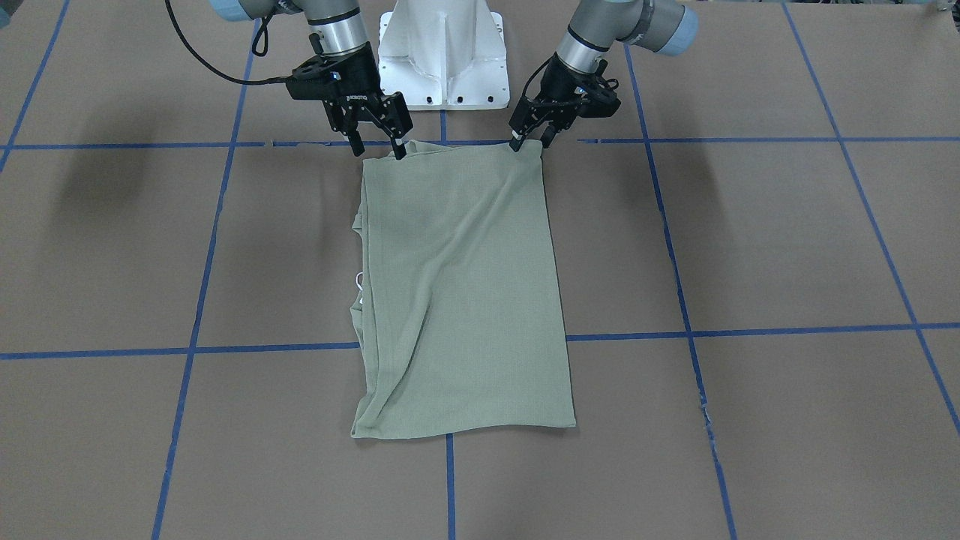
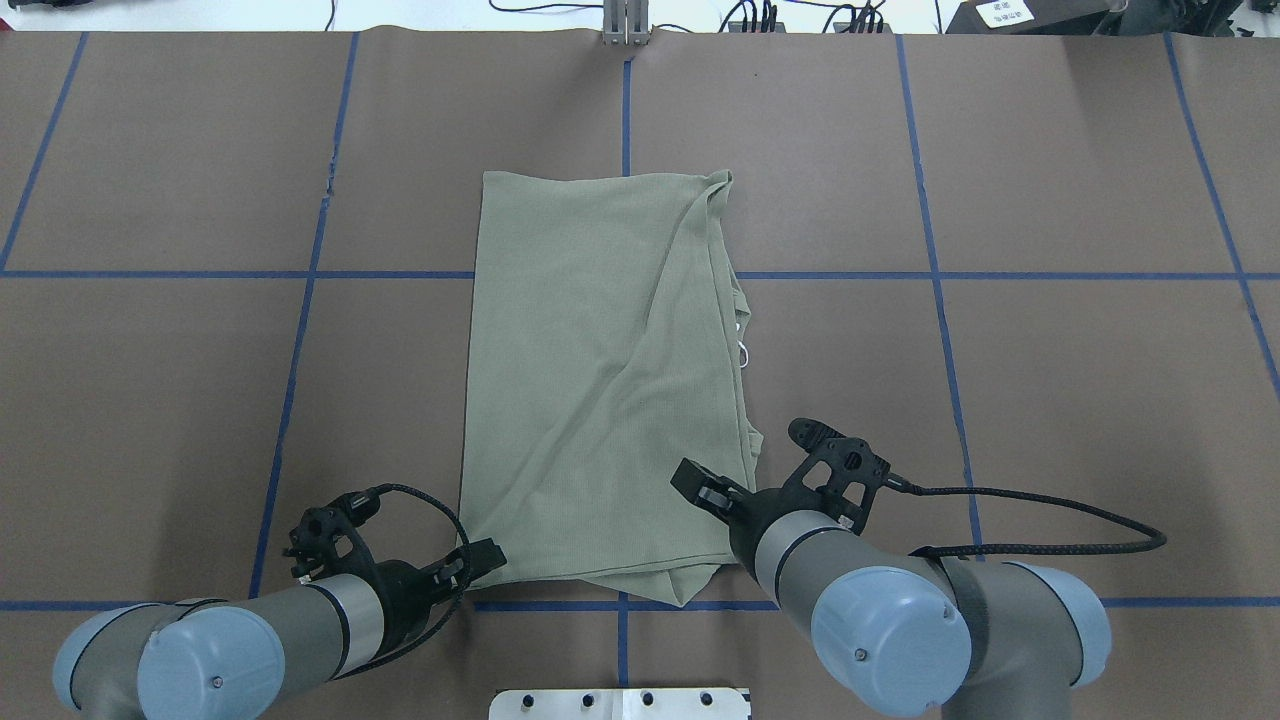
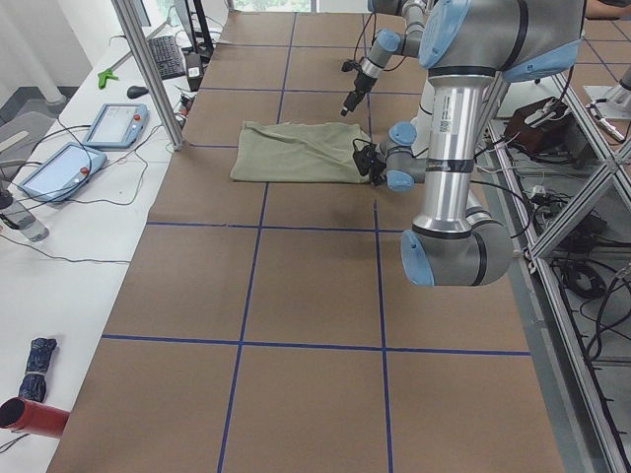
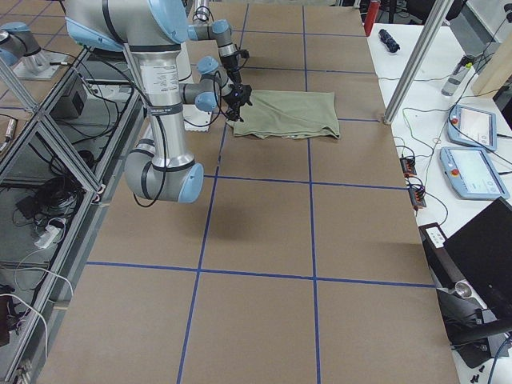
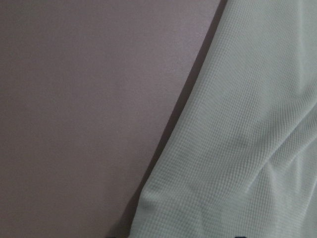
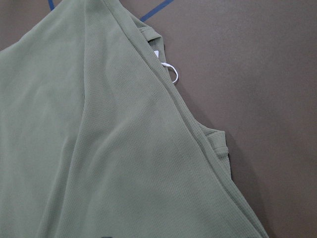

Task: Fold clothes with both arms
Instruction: 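Hold both grippers at the shirt edge nearest the robot, then shift the right gripper toward the shirt corner and grasp both near corners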

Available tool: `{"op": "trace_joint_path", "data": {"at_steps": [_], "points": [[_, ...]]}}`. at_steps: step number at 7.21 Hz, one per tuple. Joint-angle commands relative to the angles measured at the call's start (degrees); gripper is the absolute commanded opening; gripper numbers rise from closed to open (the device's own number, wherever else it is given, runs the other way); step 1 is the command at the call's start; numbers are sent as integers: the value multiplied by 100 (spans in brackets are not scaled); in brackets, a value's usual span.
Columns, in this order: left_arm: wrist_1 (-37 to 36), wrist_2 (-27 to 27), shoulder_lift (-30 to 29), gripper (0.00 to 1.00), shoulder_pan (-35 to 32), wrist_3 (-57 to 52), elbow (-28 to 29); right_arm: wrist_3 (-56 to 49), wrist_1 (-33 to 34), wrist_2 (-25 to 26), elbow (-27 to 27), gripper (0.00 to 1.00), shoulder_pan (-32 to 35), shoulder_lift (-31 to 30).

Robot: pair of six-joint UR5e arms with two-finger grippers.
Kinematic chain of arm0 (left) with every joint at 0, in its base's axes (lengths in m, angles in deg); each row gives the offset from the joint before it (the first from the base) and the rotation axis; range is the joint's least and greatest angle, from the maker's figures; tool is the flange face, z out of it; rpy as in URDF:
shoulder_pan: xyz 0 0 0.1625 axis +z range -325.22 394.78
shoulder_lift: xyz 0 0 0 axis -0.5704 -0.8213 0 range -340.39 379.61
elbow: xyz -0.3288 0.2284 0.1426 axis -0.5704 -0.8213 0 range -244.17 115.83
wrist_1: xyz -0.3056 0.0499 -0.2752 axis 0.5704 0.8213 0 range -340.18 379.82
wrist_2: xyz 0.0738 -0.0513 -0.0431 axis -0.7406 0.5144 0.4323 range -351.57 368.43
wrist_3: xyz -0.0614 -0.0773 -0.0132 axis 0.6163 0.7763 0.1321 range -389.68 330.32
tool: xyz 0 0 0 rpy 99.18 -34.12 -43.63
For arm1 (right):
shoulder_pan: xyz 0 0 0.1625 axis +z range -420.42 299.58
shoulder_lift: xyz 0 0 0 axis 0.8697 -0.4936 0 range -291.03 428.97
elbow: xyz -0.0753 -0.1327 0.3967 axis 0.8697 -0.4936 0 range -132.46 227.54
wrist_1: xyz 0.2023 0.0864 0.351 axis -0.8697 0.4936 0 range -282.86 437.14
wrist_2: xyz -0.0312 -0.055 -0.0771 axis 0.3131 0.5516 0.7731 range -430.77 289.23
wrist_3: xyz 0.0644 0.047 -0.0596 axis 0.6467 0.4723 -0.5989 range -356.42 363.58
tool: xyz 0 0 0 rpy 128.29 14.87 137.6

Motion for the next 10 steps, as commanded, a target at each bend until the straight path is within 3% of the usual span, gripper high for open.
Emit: {"op": "trace_joint_path", "data": {"at_steps": [1,2,3,4,5,6,8,10], "points": [[6,-7,-5,80,33,-3,13,0,0,0,0,94,-3,0],[-3,-15,-23,70,42,6,39,0,0,0,0,93,-3,0],[6,-15,-32,50,42,14,100,9,0,0,0,94,-3,0],[6,-15,-40,15,34,14,109,9,0,0,-9,93,-29,0],[6,-24,-40,0,7,14,101,331,9,35,-70,83,-134,87],[6,-24,-49,0,-2,6,74,665,61,26,-96,71,-196,123],[6,-24,-84,0,-19,6,4,1009,691,9,-149,72,-371,351],[6,-24,-84,0,-54,6,-22,1186,721,9,-429,75,-477,386]]}}
